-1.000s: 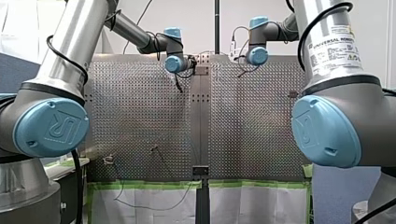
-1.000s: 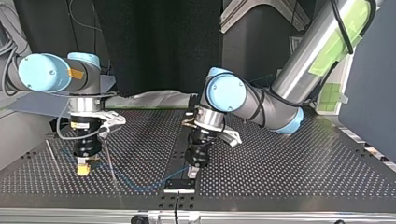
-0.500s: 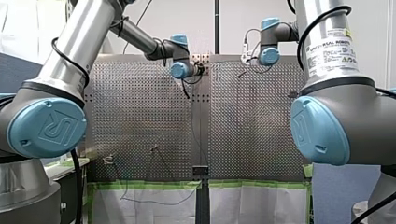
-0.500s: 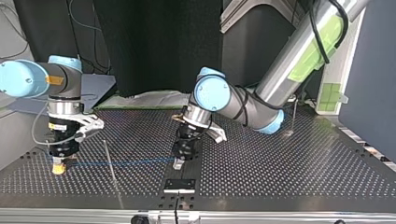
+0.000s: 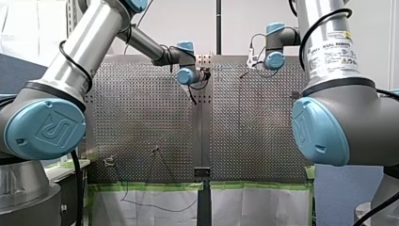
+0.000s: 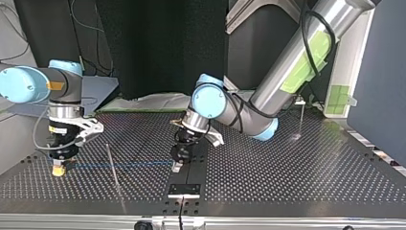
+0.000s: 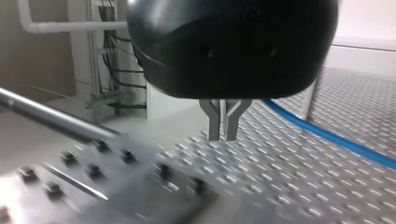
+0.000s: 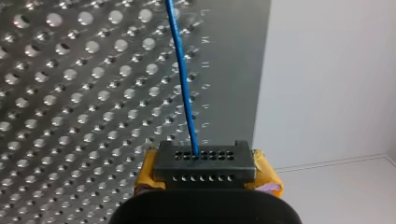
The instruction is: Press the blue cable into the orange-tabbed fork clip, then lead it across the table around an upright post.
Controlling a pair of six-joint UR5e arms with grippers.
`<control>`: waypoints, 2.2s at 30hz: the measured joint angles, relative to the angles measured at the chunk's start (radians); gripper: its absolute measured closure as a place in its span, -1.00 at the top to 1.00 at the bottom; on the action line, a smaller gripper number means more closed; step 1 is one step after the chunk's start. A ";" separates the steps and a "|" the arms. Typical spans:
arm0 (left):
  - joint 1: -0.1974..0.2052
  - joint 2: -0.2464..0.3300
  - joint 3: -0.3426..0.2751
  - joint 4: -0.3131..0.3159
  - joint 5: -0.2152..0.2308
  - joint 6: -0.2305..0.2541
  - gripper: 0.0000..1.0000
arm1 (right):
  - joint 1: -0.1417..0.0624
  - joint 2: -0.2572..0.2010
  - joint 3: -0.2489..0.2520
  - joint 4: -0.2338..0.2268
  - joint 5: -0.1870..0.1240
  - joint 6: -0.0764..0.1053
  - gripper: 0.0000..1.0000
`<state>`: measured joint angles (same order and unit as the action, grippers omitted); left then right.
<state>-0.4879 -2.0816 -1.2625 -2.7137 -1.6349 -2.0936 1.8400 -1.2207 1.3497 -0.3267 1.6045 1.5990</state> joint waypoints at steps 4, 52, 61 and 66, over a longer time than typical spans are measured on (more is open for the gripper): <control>-0.002 -0.034 0.001 0.001 0.000 0.000 -1.00 | 0.001 0.023 0.002 0.000 0.000 0.000 -0.98; -0.011 -0.061 0.001 -0.035 -0.114 0.132 1.00 | 0.030 0.284 0.229 -0.157 0.048 -0.016 -0.98; -0.011 -0.061 0.001 -0.035 -0.120 0.132 1.00 | 0.024 0.359 0.247 -0.190 0.066 -0.029 -0.98; -0.011 -0.061 0.001 -0.035 -0.121 0.132 1.00 | 0.017 0.406 0.248 -0.216 0.067 -0.038 -0.98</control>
<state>-0.4989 -2.1424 -1.2617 -2.7491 -1.7555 -1.9615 1.8569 -0.8144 1.5975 -0.5427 1.6717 1.5613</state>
